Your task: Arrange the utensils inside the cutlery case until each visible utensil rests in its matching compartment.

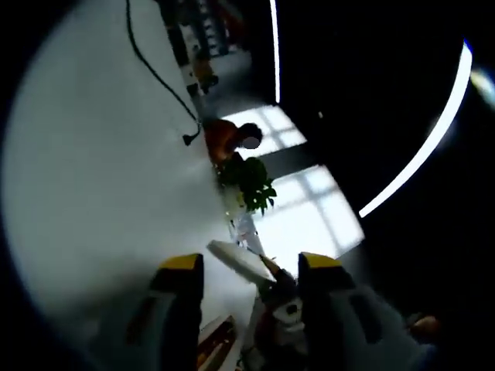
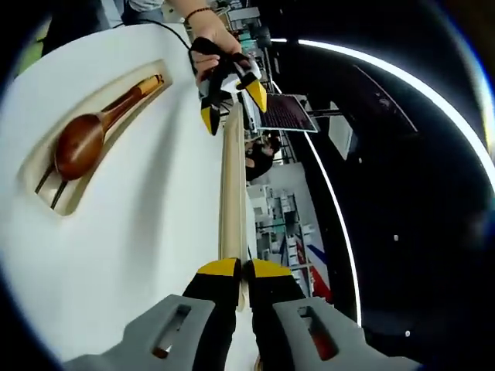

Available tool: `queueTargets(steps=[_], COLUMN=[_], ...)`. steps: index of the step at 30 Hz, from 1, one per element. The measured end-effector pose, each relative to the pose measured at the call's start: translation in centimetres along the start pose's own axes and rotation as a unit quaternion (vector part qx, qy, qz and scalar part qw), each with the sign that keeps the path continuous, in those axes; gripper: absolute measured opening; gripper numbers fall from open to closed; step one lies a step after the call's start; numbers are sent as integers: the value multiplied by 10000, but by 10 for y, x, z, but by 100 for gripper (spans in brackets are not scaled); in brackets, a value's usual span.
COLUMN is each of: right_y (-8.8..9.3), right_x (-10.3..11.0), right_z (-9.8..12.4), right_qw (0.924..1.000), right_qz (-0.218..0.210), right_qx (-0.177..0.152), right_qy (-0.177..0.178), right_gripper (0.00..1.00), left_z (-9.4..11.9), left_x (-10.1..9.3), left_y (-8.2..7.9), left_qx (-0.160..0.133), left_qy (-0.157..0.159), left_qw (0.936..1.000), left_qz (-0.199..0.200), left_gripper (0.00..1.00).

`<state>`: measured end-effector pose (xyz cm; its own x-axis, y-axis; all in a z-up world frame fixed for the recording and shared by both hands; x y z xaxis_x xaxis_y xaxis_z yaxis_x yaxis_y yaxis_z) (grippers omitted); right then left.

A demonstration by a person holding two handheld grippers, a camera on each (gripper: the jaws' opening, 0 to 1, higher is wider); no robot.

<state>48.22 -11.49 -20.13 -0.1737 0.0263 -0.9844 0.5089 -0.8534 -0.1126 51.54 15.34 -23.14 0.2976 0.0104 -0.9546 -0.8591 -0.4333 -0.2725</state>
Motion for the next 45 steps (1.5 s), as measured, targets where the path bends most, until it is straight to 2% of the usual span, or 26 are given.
queueTargets(steps=[2, 6, 7, 9, 10, 11, 14, 15, 16, 17, 18, 20, 21, 23, 25, 27, 29, 32, 36, 38, 40, 42, 45], right_y=[-2, -12, -15, -17, -17, -18, -19, -18, -18, -18, -18, -18, -19, -18, -17, -15, -15, -13, -12, -11, -9, -9, -6], right_x=[0, -3, -3, -1, -3, -3, -2, -2, -2, -1, 1, 6, 8, 12, 13, 13, 13, 9, 11, 12, 13, 13, 11], right_z=[2, 4, 5, 5, 3, 1, 1, 2, 2, 3, 4, 7, 9, 11, 14, 17, 20, 26, 32, 34, 36, 38, 43], right_qw=[9997, 9975, 9967, 9968, 9963, 9963, 9934, 9943, 9947, 9949, 9946, 9946, 9948, 9950, 9955, 9964, 9967, 9929, 9807, 9747, 9656, 9530, 9271], right_qz=[236, 602, 711, 702, 756, 783, 1056, 974, 897, 885, 912, 896, 852, 802, 666, 440, -51, -676, -1502, -1781, -2117, -2465, -3136], right_qx=[2, -97, -118, -95, -102, -61, -55, -68, -179, -213, -234, -347, -419, -531, -607, -661, -786, -977, -1232, -1305, -1420, -1621, -1883], right_qy=[110, 356, 382, 372, 401, 352, 442, 436, 472, 445, 439, 386, 379, 258, 287, 280, 188, 102, -217, -353, -519, -697, -824], right_gripper=[2, 2, 2, 2, 2, 2, 2, 2, 2, 3, 3, 4, 4, 5, 6, 9, 13, 17, 21, 24, 26, 28, 30], left_z=[-2, -6, -6, -6, -4, -4, -2, -1, 0, 0, 0, 1, 2, 3, 4, 6, 8, 11, 16, 20, 24, 27, 33], left_x=[1, -1, -2, -3, -2, -3, -5, -4, -5, -3, -3, -1, -1, -1, -1, -1, 0, 1, -1, -1, -2, -2, -1], left_y=[4, 9, 5, 5, 5, 7, 10, 11, 10, 13, 15, 14, 15, 18, 23, 27, 29, 32, 34, 32, 35, 36, 39], left_qx=[63, 105, 66, 51, 2, -35, 74, 115, -16, 28, 23, 1, 31, 30, 36, 33, 51, 63, 59, 48, 57, 93, 121], left_qy=[20, 237, 292, 297, 98, 32, 57, 135, 306, 214, 214, 283, 335, 266, 220, 186, 154, 149, 166, 196, 272, 272, 297], left_qw=[10000, 9994, 9992, 9992, 9997, 10000, 9998, 9996, 9992, 9991, 9992, 9984, 9981, 9985, 9981, 9975, 9973, 9964, 9971, 9972, 9968, 9972, 9973], left_qz=[-11, 228, 247, 264, 231, 75, 197, 240, 269, 371, 328, 482, 518, 477, 571, 679, 717, 828, 744, 717, 750, 691, 665], left_gripper=[49, 37, 34, 29, 29, 27, 19, 15, 14, 12, 11, 5, 4, 4, 4, 4, 4, 4, 4, 4, 4, 4, 4])
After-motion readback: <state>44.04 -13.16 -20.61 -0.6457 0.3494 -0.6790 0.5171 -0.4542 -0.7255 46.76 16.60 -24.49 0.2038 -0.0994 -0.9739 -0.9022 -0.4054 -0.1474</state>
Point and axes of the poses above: the point that each gripper's makers call its tool centre point, and the gripper's own axes: z roughly backward along the fingers, x roughly to its left, y roughly out of its underside, the point moved 8 cm from there along z, roughly backward along the fingers, and after that the axes turned 1 degree about x, right-handed, at the moved point
